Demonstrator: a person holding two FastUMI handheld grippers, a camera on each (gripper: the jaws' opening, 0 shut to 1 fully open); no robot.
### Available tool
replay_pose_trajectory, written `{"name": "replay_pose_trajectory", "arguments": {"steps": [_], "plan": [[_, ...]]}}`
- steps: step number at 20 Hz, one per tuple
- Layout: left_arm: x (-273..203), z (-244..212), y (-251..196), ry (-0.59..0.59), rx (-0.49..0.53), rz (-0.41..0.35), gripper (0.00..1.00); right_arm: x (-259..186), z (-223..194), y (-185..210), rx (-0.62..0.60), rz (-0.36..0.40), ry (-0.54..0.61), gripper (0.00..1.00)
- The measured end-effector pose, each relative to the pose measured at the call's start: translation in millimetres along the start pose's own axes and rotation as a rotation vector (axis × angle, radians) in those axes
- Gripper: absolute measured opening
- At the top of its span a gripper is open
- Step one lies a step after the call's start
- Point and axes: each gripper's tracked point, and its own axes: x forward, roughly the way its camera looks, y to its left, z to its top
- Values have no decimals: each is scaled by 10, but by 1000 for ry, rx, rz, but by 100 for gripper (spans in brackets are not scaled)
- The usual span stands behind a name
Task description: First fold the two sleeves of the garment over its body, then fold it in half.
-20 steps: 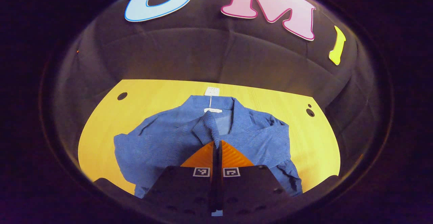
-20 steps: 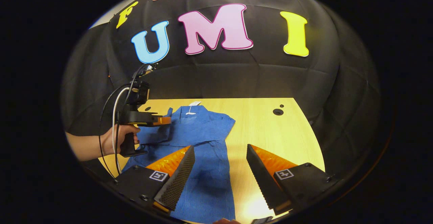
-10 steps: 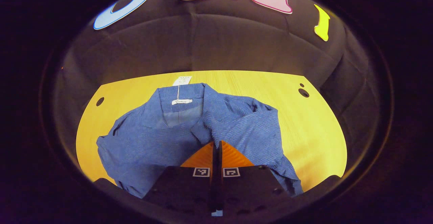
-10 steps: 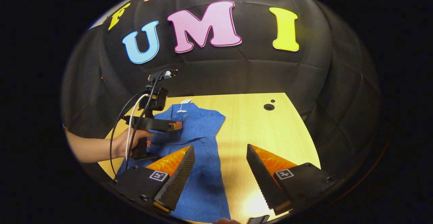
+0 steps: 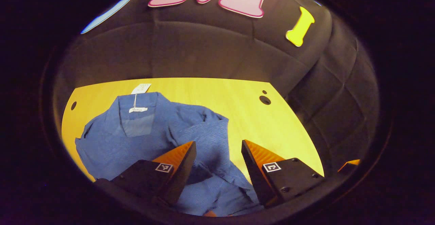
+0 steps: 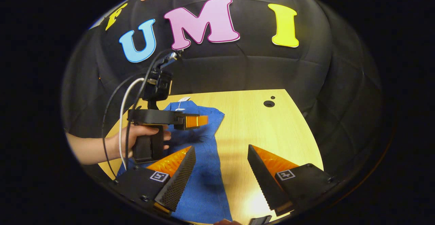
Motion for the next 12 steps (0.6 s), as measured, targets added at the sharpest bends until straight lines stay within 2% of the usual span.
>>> {"name": "replay_pose_trajectory", "arguments": {"steps": [3, 4, 5, 6, 7, 12], "plan": [[-315, 45, 25, -41, -2, 14, 78, 8, -9, 15, 2, 5, 7, 99], [-466, 51, 141, -67, -20, 54, 79, 12, -10, 26, -1, 8, 7, 99], [-644, 64, 259, -94, -37, 96, 85, 28, -17, 54, -3, 13, 7, 99], [-811, 50, 357, -112, -48, 120, 86, 45, -25, 90, -2, 18, 9, 99], [-988, 28, 442, -138, -61, 138, 82, 61, -41, 134, -1, 23, 10, 99], [-1668, -356, 970, -180, -106, 237, 84, 57, -115, 334, -20, 49, 19, 99]]}}
